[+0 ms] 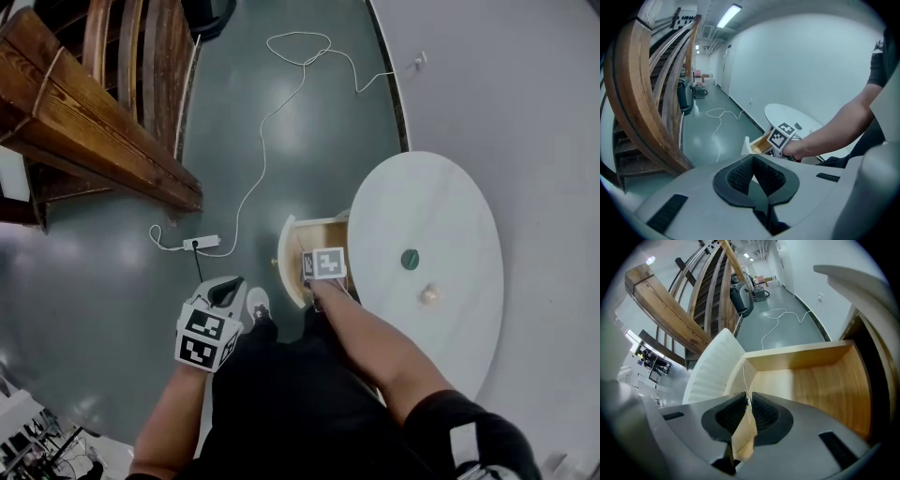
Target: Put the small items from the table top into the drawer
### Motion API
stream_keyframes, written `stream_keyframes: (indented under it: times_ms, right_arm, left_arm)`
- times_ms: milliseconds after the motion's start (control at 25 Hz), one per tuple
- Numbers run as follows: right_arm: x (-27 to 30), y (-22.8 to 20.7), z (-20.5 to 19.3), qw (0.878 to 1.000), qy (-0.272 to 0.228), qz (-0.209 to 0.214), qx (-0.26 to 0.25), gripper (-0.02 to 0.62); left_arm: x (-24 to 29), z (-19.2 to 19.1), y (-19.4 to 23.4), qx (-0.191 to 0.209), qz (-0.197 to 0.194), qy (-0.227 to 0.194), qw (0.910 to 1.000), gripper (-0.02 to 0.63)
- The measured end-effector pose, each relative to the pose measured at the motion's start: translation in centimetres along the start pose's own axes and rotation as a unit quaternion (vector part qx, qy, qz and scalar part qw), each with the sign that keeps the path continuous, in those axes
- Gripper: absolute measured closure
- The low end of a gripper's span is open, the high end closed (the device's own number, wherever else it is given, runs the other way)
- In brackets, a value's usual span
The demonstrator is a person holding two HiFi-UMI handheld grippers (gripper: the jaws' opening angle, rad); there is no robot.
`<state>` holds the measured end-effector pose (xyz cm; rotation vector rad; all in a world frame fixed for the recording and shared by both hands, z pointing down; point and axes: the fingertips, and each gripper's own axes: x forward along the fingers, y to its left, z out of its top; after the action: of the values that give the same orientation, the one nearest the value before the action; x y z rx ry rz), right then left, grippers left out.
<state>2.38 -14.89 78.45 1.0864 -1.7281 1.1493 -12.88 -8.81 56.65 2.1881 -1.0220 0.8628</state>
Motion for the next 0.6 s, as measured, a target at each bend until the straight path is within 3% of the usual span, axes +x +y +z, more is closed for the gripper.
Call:
stream_keyframes:
  times_ms: [120, 400, 600]
  right_arm:
    - [2.0, -1.0, -0.6, 1.0, 0.019, -0.003, 0.019, 0.555]
    - [6.5, -2.7, -1.1, 0.998, 0.042, 0.002, 0.048, 0.555]
    - [8.0, -2.8, -2.0, 0.996, 0.067, 0.025, 0.055, 0.554]
  left_arm:
    - [-0.3, -0.7, -0.2, 0.008, 0.009, 0.011, 0.9999, 0.592]
    - [0.3, -2.4, 0.7, -0.065, 0.004, 0.017, 0.9977, 0.592]
    - [0.2, -2.8, 0.9, -0.071, 0.008, 0.02, 0.9972, 0.592]
